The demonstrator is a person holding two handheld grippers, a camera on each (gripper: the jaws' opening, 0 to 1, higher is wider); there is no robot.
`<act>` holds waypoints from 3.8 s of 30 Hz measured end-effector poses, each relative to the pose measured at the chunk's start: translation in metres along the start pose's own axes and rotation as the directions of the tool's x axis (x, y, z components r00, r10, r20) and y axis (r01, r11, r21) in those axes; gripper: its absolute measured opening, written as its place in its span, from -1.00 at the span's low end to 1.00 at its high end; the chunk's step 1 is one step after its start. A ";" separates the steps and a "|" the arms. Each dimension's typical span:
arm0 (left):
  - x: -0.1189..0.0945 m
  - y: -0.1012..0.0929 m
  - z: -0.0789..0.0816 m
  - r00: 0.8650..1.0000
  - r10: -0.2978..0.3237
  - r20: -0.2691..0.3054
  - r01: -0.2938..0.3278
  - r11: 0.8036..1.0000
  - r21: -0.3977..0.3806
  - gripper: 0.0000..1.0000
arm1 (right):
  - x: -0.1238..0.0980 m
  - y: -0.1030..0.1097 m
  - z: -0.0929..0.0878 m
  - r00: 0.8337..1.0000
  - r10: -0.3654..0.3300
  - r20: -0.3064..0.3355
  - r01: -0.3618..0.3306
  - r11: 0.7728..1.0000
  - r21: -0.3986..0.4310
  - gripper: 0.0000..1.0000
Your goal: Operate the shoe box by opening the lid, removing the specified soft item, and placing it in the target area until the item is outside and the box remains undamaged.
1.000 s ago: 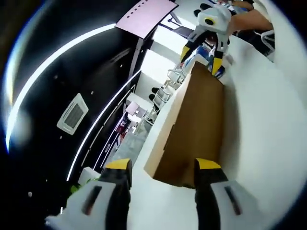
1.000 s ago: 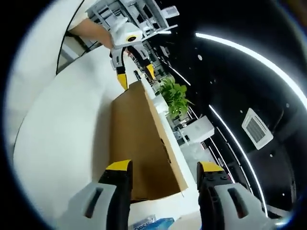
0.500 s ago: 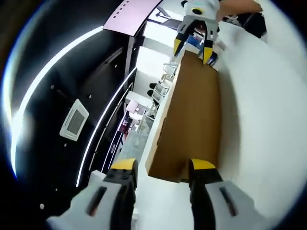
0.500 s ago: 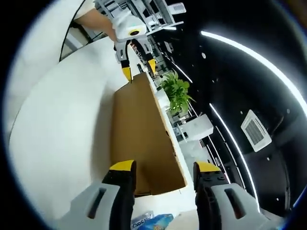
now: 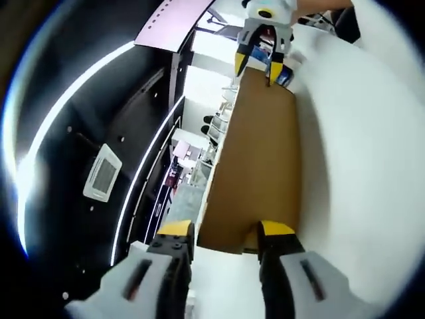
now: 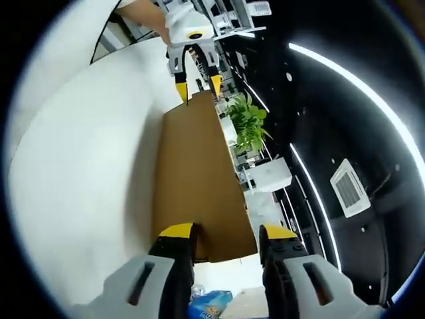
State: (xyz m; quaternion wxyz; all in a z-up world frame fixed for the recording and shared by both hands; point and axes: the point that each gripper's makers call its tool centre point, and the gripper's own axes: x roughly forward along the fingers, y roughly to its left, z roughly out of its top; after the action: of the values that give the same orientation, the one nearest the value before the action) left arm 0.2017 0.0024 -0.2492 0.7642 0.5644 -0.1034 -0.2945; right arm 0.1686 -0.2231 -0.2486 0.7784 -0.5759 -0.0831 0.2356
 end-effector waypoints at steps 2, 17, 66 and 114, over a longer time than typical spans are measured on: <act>0.000 0.000 -0.001 1.000 0.003 -0.005 -0.003 1.000 0.003 -0.28 | 0.000 0.000 -0.002 1.000 -0.001 -0.002 0.001 1.000 -0.007 -0.27; -0.002 0.002 -0.001 1.000 0.009 -0.010 -0.009 1.000 0.006 -0.38 | -0.001 0.002 0.000 1.000 0.002 -0.023 -0.004 0.996 -0.092 -0.41; 0.001 -0.017 -0.006 1.000 -0.025 -0.014 0.025 0.999 -0.026 -0.41 | 0.002 0.022 -0.001 0.998 0.015 -0.053 -0.021 0.993 -0.113 -0.42; -0.007 0.024 0.000 0.984 0.050 0.173 0.137 0.423 -0.896 0.55 | 0.003 -0.007 0.000 0.997 -0.062 -0.043 0.066 0.436 0.898 0.60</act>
State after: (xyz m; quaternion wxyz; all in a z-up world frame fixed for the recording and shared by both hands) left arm 0.2042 0.0104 -0.2261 0.9274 0.0407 0.0196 -0.3713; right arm 0.1729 -0.2229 -0.2428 0.9737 -0.0730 0.0344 0.2131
